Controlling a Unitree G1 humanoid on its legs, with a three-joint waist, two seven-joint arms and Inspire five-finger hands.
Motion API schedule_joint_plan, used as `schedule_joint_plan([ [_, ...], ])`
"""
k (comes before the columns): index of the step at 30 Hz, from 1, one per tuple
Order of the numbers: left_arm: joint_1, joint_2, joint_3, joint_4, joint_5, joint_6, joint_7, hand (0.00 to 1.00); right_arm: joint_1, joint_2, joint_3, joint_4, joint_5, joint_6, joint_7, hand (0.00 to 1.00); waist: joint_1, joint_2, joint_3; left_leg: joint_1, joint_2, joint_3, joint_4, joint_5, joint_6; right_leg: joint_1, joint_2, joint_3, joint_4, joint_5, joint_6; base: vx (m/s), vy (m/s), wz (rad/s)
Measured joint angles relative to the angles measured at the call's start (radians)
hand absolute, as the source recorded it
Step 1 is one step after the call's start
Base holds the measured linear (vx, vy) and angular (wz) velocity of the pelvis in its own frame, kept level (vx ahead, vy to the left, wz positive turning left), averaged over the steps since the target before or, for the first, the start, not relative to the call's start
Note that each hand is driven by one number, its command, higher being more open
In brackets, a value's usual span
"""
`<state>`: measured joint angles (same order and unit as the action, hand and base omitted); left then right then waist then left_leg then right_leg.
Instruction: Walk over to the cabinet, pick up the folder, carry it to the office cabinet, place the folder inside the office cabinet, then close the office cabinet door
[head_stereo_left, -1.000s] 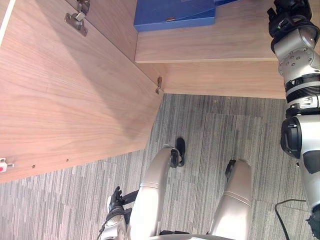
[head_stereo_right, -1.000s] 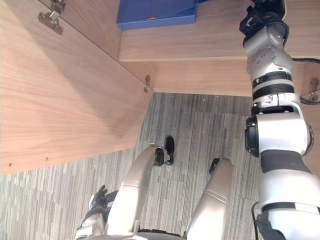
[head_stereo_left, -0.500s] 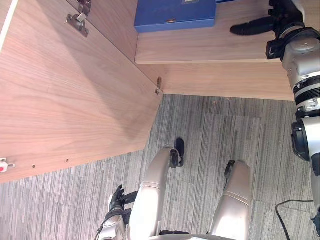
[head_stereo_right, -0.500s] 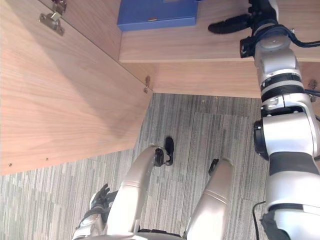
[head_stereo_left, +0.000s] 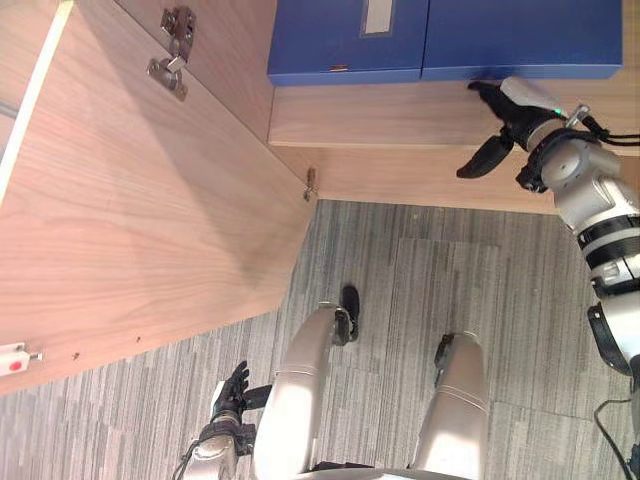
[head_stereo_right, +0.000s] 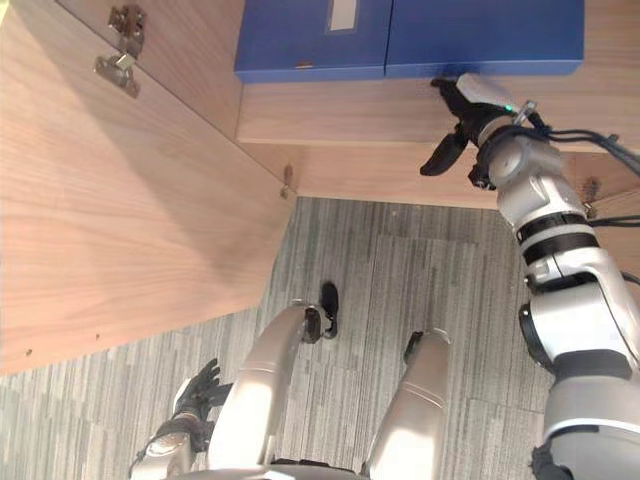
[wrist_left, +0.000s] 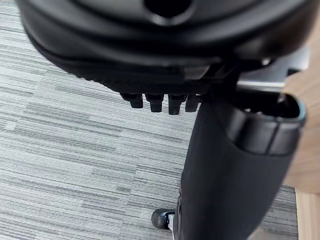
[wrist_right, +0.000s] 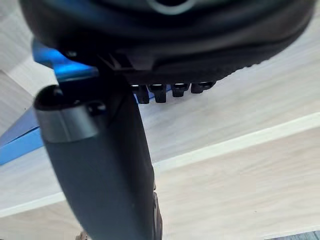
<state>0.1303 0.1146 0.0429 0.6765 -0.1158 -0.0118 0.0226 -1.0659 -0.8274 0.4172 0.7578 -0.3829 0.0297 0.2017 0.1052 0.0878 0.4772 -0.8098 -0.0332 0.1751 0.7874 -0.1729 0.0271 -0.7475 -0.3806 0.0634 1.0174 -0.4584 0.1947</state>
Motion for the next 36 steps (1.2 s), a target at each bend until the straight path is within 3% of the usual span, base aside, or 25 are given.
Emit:
schedule_joint_plan([
  [9, 0.063, 0.031, -0.050, -0.067, -0.002, 0.003, -0.030, 1.00, 0.080, 0.009, 0.016, 0.011, -0.009, -0.013, 0.035, 1.00, 0.001, -0.012, -0.011, 0.133, -0.008, 0.041, -0.139, 0.019, 0.024, 0.127, 0.000, 0.001, -0.186, 0.078, 0.019, 0.08, 0.058, -0.15],
  [14, 0.090, 0.048, -0.076, -0.103, 0.000, 0.025, -0.030, 1.00, 0.123, 0.046, 0.018, 0.023, -0.007, -0.012, 0.038, 1.00, -0.002, -0.020, -0.028, 0.226, -0.012, 0.057, -0.274, 0.070, 0.011, 0.212, 0.009, -0.021, -0.327, 0.141, 0.015, 0.12, 0.046, -0.14],
  [19, 0.100, 0.043, -0.060, -0.134, -0.001, 0.021, -0.032, 1.00, 0.141, 0.119, 0.065, 0.087, -0.002, -0.009, 0.071, 1.00, 0.001, -0.024, -0.040, 0.330, 0.052, 0.053, -0.380, 0.107, -0.012, 0.351, 0.089, -0.065, -0.534, 0.250, -0.011, 0.13, 0.001, -0.30],
  [22, 0.095, 0.036, -0.033, -0.113, 0.006, 0.020, -0.032, 1.00, 0.185, 0.171, 0.068, 0.125, -0.004, 0.006, 0.078, 1.00, 0.001, -0.046, -0.059, 0.364, 0.072, 0.010, -0.379, 0.101, -0.037, 0.408, 0.123, -0.071, -0.594, 0.281, -0.028, 0.09, -0.042, -0.19],
  [24, 0.071, 0.034, -0.013, -0.052, 0.014, 0.022, -0.030, 1.00, 0.301, 0.220, -0.014, 0.151, -0.006, 0.033, 0.085, 1.00, 0.002, -0.058, -0.088, 0.404, 0.079, -0.018, -0.383, 0.096, -0.052, 0.460, 0.136, -0.093, -0.625, 0.296, -0.045, 0.08, -0.044, 0.04],
  [26, 0.058, 0.034, 0.014, 0.014, 0.054, 0.036, -0.026, 1.00, 0.488, 0.312, -0.142, 0.156, -0.005, 0.038, 0.077, 1.00, 0.001, -0.086, -0.170, 0.436, 0.087, -0.020, -0.400, 0.087, -0.065, 0.501, 0.152, -0.101, -0.689, 0.326, -0.047, 0.08, -0.007, -0.24],
  [29, 0.054, 0.035, 0.020, 0.079, 0.088, 0.046, -0.014, 1.00, 0.641, 0.385, -0.223, 0.162, 0.001, 0.038, 0.050, 1.00, -0.006, -0.092, -0.230, 0.489, 0.096, -0.022, -0.424, 0.080, -0.072, 0.553, 0.176, -0.077, -0.783, 0.399, -0.053, 0.05, 0.052, -0.68],
  [31, 0.029, 0.047, 0.021, 0.167, 0.108, 0.047, 0.005, 1.00, 0.780, 0.466, -0.371, 0.187, 0.053, 0.038, 0.001, 1.00, -0.029, -0.104, -0.275, 0.558, 0.091, -0.007, -0.479, 0.081, -0.069, 0.590, 0.185, -0.031, -0.854, 0.457, -0.059, -0.05, 0.083, -0.77],
  [36, -0.054, 0.044, 0.058, 0.286, 0.152, 0.045, 0.062, 1.00, 0.991, 0.637, -0.674, 0.237, 0.207, 0.048, -0.111, 1.00, -0.075, -0.163, -0.331, 0.694, 0.062, 0.047, -0.600, 0.081, -0.071, 0.609, 0.198, 0.083, -0.901, 0.485, -0.082, -0.13, 0.044, -0.96],
])
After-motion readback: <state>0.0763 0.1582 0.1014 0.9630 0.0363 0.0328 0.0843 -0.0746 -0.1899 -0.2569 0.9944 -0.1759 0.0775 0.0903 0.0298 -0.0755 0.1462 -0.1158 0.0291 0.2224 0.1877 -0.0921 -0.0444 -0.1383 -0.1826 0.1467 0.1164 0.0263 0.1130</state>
